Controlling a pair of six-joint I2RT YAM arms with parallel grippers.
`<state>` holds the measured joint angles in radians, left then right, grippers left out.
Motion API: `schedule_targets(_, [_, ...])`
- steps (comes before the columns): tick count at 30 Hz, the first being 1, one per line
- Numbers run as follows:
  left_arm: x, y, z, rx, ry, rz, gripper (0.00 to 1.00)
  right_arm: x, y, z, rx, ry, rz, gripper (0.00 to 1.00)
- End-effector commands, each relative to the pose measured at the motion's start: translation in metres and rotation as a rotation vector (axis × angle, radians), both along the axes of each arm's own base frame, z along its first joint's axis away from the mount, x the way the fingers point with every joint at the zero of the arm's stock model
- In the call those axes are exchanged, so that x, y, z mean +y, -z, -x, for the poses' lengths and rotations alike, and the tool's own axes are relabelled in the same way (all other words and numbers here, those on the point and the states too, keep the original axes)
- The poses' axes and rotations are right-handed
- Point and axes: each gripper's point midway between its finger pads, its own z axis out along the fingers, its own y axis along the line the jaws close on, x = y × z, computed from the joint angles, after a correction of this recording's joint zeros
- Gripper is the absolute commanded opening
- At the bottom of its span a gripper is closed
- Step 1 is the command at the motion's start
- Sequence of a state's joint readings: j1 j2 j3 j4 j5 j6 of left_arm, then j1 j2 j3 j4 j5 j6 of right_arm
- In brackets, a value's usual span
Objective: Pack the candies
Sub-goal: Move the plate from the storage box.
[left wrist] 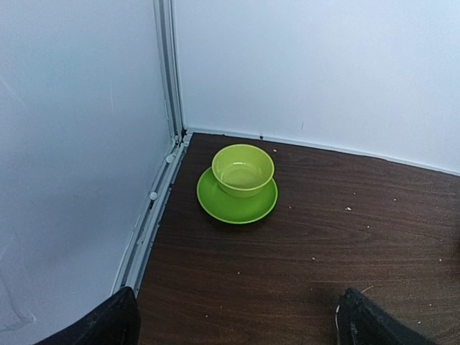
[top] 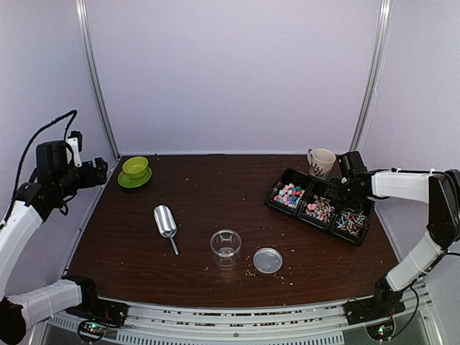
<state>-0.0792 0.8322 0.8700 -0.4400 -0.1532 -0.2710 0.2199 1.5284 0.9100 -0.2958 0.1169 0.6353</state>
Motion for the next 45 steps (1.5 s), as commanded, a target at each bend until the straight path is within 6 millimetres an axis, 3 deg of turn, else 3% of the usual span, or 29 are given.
schedule_targets(1, [0.001,-0.023,-0.004,-0.070,0.000,0.006,0.98,0.009,0.003,-0.001,0.010,-0.031,0.011,0.69])
schedule_targets(6, [0.001,-0.024,-0.004,-0.073,0.001,0.007,0.98,0.015,0.008,0.003,0.023,-0.057,0.027,0.58])
schedule_targets(10, [0.001,-0.024,-0.004,-0.073,0.001,0.008,0.98,0.021,0.012,0.007,0.039,-0.085,0.034,0.43])
schedule_targets(16, [0.000,-0.025,-0.004,-0.077,0.003,0.010,0.98,0.033,0.016,0.012,0.056,-0.129,0.052,0.32])
schedule_targets(19, [0.000,-0.024,-0.004,-0.075,0.003,0.009,0.98,0.042,0.016,0.013,0.060,-0.157,0.059,0.21])
schedule_targets(27, [0.000,-0.023,-0.004,-0.072,0.004,0.012,0.98,0.082,0.008,0.007,0.057,-0.248,0.083,0.21])
schedule_targets(33, [0.000,-0.023,-0.005,-0.070,0.003,0.011,0.98,0.125,-0.004,-0.007,0.033,-0.313,0.081,0.21])
schedule_targets(45, [0.001,-0.022,-0.005,-0.067,0.001,0.009,0.98,0.212,-0.010,-0.042,0.026,-0.455,0.076,0.15])
